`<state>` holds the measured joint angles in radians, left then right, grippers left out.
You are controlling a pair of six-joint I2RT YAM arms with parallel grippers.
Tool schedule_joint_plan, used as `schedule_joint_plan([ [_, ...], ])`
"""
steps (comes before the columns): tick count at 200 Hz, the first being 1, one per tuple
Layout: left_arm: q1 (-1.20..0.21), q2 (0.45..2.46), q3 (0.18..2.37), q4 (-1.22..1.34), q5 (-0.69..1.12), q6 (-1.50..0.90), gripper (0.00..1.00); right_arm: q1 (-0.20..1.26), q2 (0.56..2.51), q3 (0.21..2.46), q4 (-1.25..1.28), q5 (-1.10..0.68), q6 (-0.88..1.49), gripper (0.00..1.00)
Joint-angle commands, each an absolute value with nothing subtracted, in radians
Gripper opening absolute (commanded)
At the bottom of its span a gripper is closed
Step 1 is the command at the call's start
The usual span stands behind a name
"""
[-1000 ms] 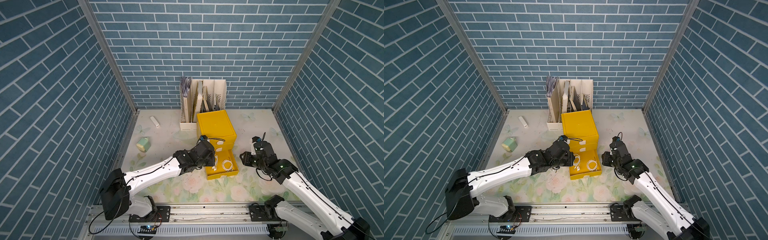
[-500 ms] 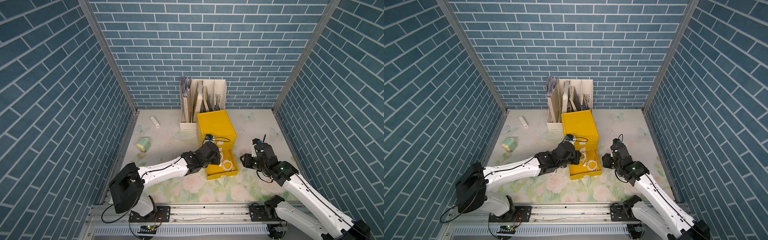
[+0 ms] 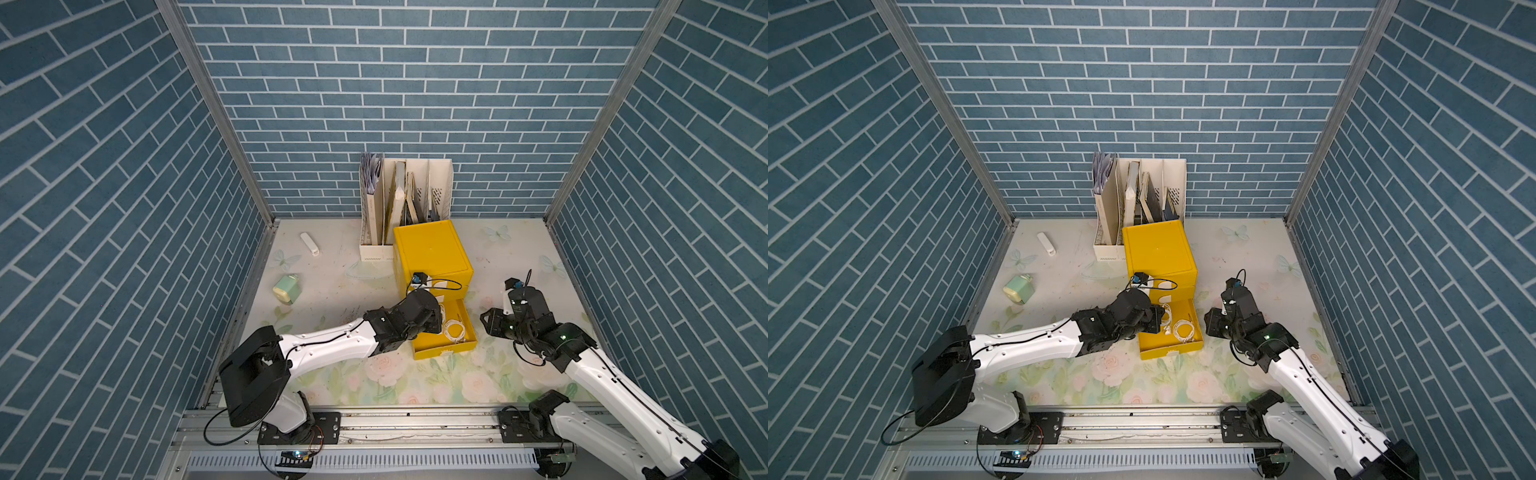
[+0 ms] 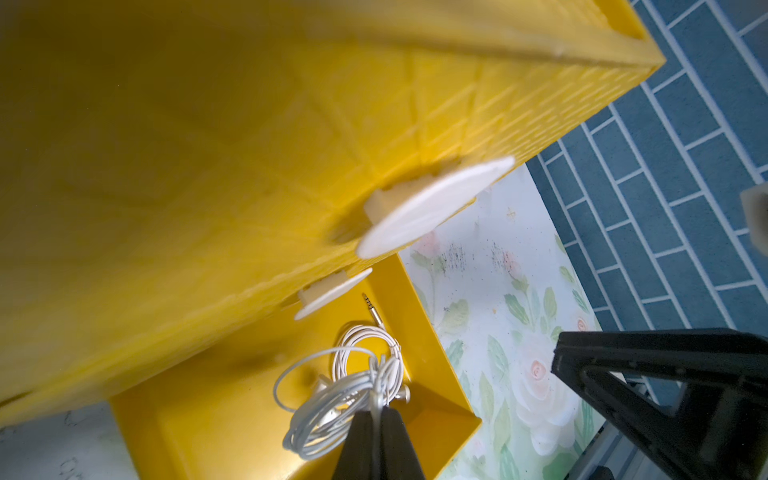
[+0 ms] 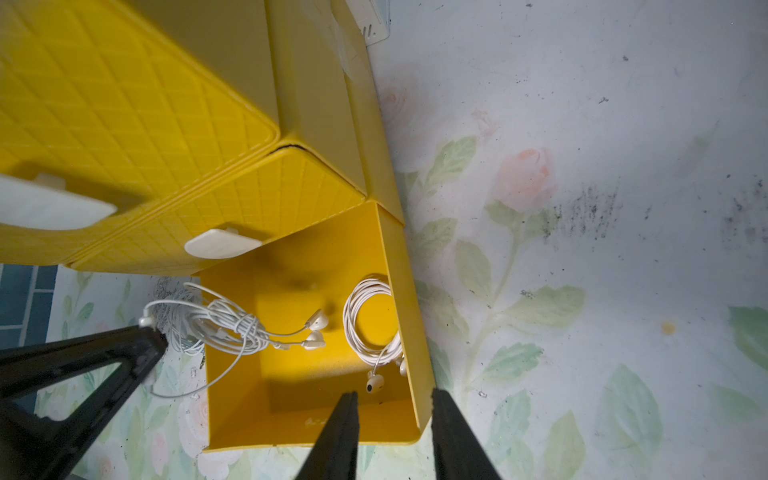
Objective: Place the wired earphones into the drawer by color
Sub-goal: Place the wired earphones in the drawer.
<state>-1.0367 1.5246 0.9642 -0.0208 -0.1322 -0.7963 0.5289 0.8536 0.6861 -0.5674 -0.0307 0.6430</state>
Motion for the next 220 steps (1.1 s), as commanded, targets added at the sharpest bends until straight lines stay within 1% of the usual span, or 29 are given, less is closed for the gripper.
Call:
schedule_joint_plan([
  [1,-1.039,1.606,0.900,-0.202,-0.099,-0.852,0.11,0.523,0.853,0.684,-0.569,-0.032,0.604,0.33],
  [29,-1.051,1.621,0.895,-0.210,-0.106,-0.857,0.12,0.525,0.853,0.684,-0.571,-0.031,0.603,0.33],
  [61,-1.063,1.613,0.890,-0.228,-0.119,-0.869,0.19,0.522,0.855,0.684,-0.570,-0.031,0.603,0.33],
  [85,-1.070,1.594,0.888,-0.238,-0.129,-0.876,0.26,0.522,0.859,0.688,-0.568,-0.032,0.603,0.33],
  [108,-1.073,1.570,0.894,-0.256,-0.141,-0.880,0.27,0.522,0.861,0.694,-0.568,-0.033,0.603,0.33],
  [129,-1.078,1.522,0.898,-0.273,-0.150,-0.890,0.31,0.523,0.857,0.693,-0.570,-0.034,0.603,0.33],
  [141,-1.081,1.487,0.904,-0.285,-0.157,-0.895,0.36,0.522,0.854,0.692,-0.570,-0.032,0.604,0.33],
  [159,-1.083,1.432,0.914,-0.295,-0.164,-0.897,0.48,0.521,0.851,0.688,-0.567,-0.034,0.606,0.33],
  [173,-1.082,1.400,0.934,-0.305,-0.165,-0.893,0.56,0.521,0.853,0.684,-0.562,-0.034,0.606,0.33],
  [200,-1.083,1.335,0.963,-0.327,-0.172,-0.893,0.57,0.521,0.857,0.685,-0.558,-0.035,0.608,0.33],
  [214,-1.082,1.284,0.962,-0.361,-0.211,-0.903,0.58,0.522,0.856,0.686,-0.558,-0.035,0.608,0.33],
  [220,-1.081,1.258,0.962,-0.384,-0.234,-0.907,0.61,0.521,0.856,0.686,-0.558,-0.038,0.607,0.33],
])
